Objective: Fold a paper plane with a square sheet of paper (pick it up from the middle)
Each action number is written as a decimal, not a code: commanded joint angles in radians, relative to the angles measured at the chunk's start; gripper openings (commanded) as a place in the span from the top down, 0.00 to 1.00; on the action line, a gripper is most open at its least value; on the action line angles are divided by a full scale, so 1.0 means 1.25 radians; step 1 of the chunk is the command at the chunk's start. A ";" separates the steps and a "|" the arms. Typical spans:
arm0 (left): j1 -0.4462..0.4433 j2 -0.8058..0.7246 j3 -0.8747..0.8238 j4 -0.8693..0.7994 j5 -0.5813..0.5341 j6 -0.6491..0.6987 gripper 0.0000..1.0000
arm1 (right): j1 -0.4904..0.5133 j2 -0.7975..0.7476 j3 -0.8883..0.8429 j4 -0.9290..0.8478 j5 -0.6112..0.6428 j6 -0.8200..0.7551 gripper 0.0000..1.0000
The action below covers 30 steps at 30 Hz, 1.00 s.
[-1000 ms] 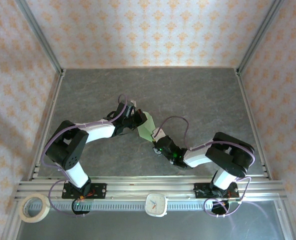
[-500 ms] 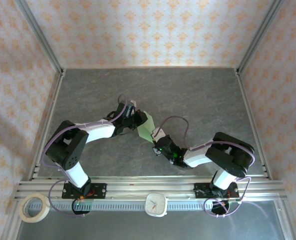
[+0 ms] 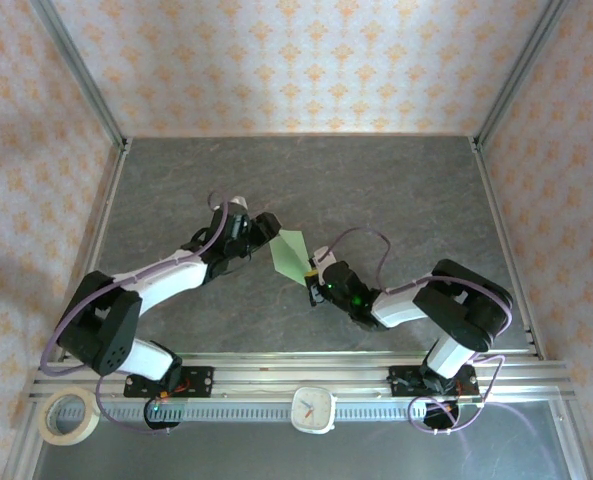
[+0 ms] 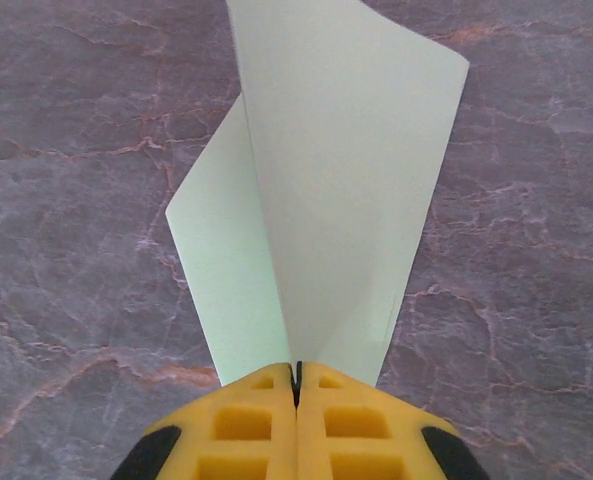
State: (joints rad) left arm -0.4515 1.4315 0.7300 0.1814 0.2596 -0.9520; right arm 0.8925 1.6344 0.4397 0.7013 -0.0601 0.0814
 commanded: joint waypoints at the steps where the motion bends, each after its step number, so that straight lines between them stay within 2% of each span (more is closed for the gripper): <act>1: 0.002 -0.022 -0.030 -0.008 -0.027 -0.007 0.37 | -0.013 0.001 -0.014 0.036 -0.053 0.047 1.00; 21: 0.001 -0.028 -0.087 0.047 0.016 -0.051 0.38 | -0.031 0.071 -0.023 0.058 -0.122 0.113 1.00; 26: 0.003 -0.028 -0.087 0.052 0.032 -0.035 0.44 | -0.060 0.058 -0.003 0.044 -0.230 0.166 1.00; 30: 0.001 -0.015 -0.088 0.071 0.048 -0.029 0.55 | -0.103 0.056 0.014 0.045 -0.347 0.224 1.00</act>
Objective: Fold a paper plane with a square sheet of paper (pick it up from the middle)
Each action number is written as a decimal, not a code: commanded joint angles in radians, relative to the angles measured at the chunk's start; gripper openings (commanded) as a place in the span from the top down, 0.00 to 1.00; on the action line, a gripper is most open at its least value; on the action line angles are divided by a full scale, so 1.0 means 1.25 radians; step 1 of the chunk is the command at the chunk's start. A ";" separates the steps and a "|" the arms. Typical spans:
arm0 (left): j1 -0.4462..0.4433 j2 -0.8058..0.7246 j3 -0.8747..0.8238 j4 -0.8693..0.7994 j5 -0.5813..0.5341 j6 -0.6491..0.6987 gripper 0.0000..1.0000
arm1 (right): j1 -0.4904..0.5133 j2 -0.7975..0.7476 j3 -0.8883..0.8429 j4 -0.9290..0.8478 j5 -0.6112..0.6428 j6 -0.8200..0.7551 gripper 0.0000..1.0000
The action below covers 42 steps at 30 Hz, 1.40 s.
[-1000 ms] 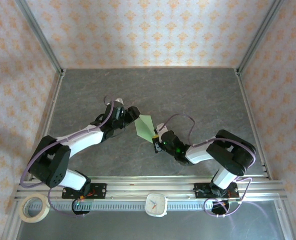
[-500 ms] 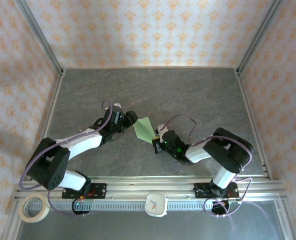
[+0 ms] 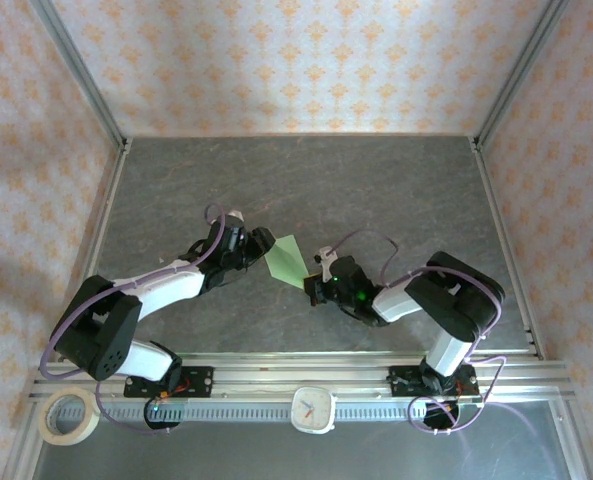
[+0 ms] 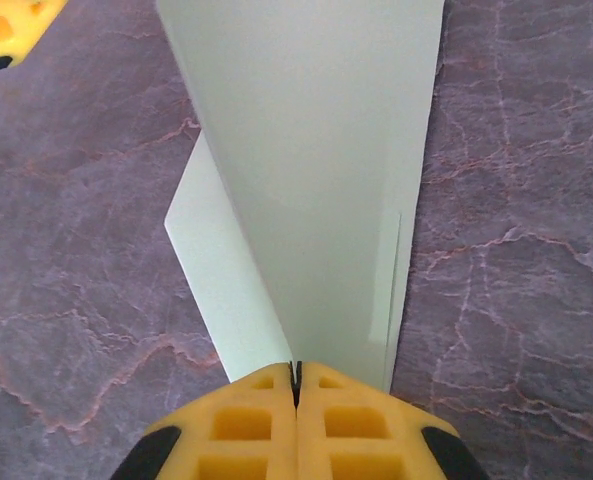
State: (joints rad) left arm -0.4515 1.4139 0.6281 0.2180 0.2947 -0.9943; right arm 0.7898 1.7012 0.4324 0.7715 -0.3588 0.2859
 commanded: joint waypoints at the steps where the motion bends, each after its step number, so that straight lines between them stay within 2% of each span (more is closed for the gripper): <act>1: 0.001 0.004 -0.006 0.046 0.024 0.005 0.58 | -0.033 0.009 0.023 -0.010 -0.131 0.076 1.00; 6: 0.001 0.032 -0.002 0.074 0.055 0.013 0.71 | -0.095 0.053 0.044 0.005 -0.269 0.171 1.00; 11: -0.008 0.056 0.004 0.083 0.075 0.028 0.79 | -0.118 0.096 0.073 -0.023 -0.326 0.195 1.00; 17: -0.021 0.090 0.012 0.113 0.102 0.036 0.83 | -0.131 0.107 0.067 -0.005 -0.341 0.233 1.00; 24: -0.042 0.146 0.053 0.123 0.125 0.055 0.89 | -0.131 0.102 0.047 0.023 -0.313 0.280 1.00; 32: -0.058 0.219 0.081 0.176 0.150 0.058 0.92 | -0.132 0.119 0.045 0.052 -0.340 0.330 1.00; 42: -0.058 0.262 0.089 0.195 0.129 0.056 0.93 | -0.147 0.123 0.026 0.107 -0.372 0.397 1.00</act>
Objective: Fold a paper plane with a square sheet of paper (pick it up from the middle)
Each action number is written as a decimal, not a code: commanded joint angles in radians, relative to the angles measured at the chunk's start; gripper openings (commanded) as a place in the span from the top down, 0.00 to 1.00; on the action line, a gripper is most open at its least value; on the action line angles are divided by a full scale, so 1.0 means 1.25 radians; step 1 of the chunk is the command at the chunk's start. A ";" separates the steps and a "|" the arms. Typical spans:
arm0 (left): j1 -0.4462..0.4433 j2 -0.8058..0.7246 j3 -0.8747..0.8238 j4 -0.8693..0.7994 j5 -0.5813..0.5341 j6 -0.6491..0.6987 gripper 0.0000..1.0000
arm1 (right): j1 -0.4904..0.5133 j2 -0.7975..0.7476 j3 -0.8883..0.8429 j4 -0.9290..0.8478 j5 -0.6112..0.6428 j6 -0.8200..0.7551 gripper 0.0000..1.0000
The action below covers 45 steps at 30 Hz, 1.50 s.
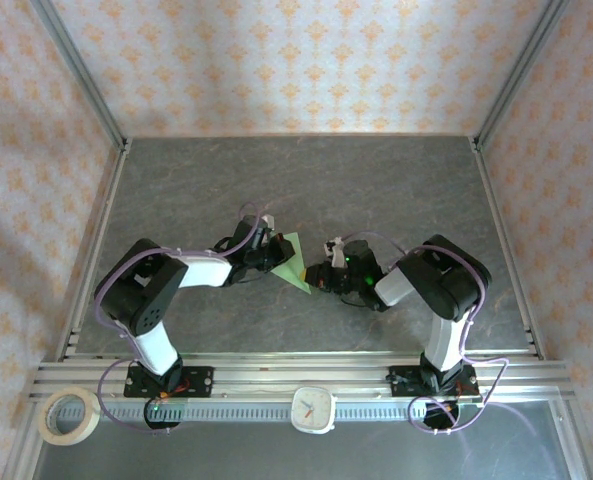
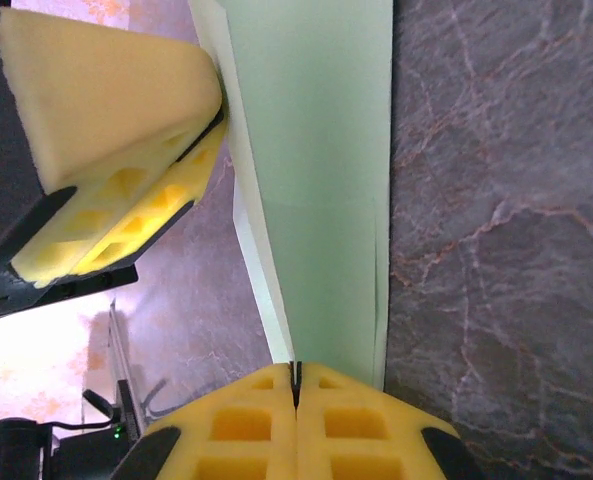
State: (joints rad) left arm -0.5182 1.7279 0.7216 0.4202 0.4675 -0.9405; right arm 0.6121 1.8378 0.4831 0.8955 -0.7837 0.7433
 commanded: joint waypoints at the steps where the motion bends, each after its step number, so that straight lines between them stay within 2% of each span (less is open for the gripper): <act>1: -0.005 0.013 0.011 0.038 -0.010 0.014 0.93 | -0.010 0.015 -0.014 0.007 -0.037 0.035 1.00; 8: -0.005 -0.007 -0.008 0.044 -0.032 0.012 0.93 | -0.021 0.032 0.006 -0.048 -0.052 0.037 1.00; 18: -0.004 -0.103 -0.086 0.103 -0.040 0.011 0.92 | -0.034 0.045 0.006 -0.012 -0.066 0.098 1.00; 30: -0.005 -0.016 -0.050 0.140 0.030 0.018 0.94 | -0.035 0.048 -0.010 0.016 -0.067 0.117 1.00; 45: -0.004 0.063 -0.007 0.140 0.036 0.019 0.95 | -0.037 0.045 -0.018 0.017 -0.054 0.121 1.00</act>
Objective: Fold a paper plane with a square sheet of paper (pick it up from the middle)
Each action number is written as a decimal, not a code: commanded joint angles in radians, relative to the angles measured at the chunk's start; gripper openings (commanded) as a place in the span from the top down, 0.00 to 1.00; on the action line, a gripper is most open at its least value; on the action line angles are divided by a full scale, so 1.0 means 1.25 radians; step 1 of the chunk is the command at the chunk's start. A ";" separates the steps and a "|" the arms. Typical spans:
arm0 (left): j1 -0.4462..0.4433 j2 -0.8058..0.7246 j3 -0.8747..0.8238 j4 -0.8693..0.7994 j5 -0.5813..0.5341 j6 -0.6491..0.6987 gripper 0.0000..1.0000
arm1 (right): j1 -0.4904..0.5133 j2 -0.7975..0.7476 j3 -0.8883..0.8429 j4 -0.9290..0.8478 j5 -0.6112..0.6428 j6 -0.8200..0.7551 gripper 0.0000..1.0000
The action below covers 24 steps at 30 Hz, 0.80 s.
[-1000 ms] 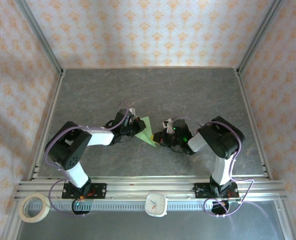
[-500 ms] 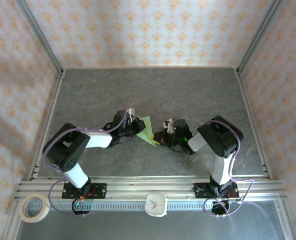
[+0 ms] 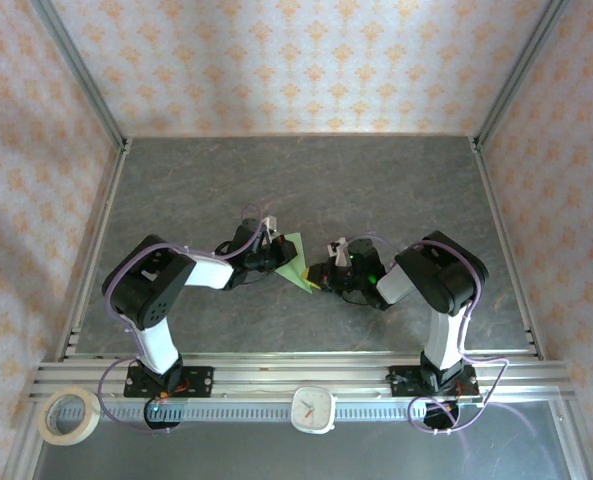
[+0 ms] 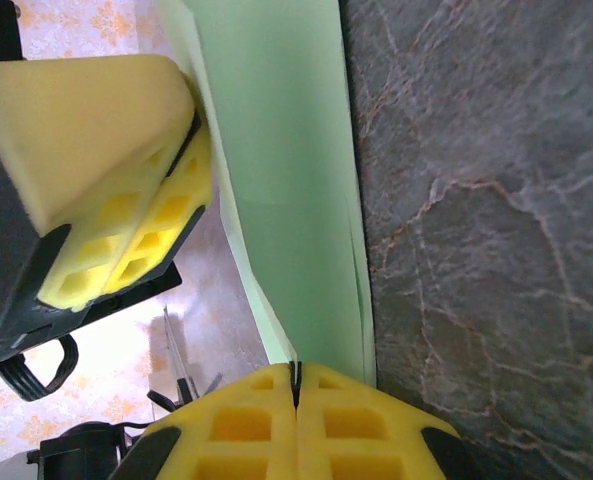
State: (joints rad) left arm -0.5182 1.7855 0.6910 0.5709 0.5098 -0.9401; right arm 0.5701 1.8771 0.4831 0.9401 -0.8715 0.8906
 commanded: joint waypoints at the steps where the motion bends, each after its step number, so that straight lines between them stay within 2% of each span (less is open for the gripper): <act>1: -0.004 0.020 0.015 0.022 0.002 0.018 0.95 | -0.003 0.012 -0.018 -0.021 0.019 0.003 1.00; 11: -0.005 -0.020 -0.015 0.060 0.001 0.015 0.92 | -0.003 0.006 -0.022 -0.045 0.042 -0.003 1.00; 16: -0.006 -0.089 -0.035 -0.004 -0.053 0.018 0.92 | -0.003 0.007 -0.029 -0.030 0.046 0.005 1.00; 24: -0.006 -0.045 -0.039 0.032 -0.013 -0.003 0.95 | -0.003 0.017 -0.052 0.047 0.049 0.041 1.00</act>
State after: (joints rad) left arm -0.5182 1.6974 0.6514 0.5812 0.4839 -0.9417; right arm 0.5705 1.8767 0.4496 1.0027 -0.8436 0.9096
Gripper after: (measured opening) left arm 0.056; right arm 0.048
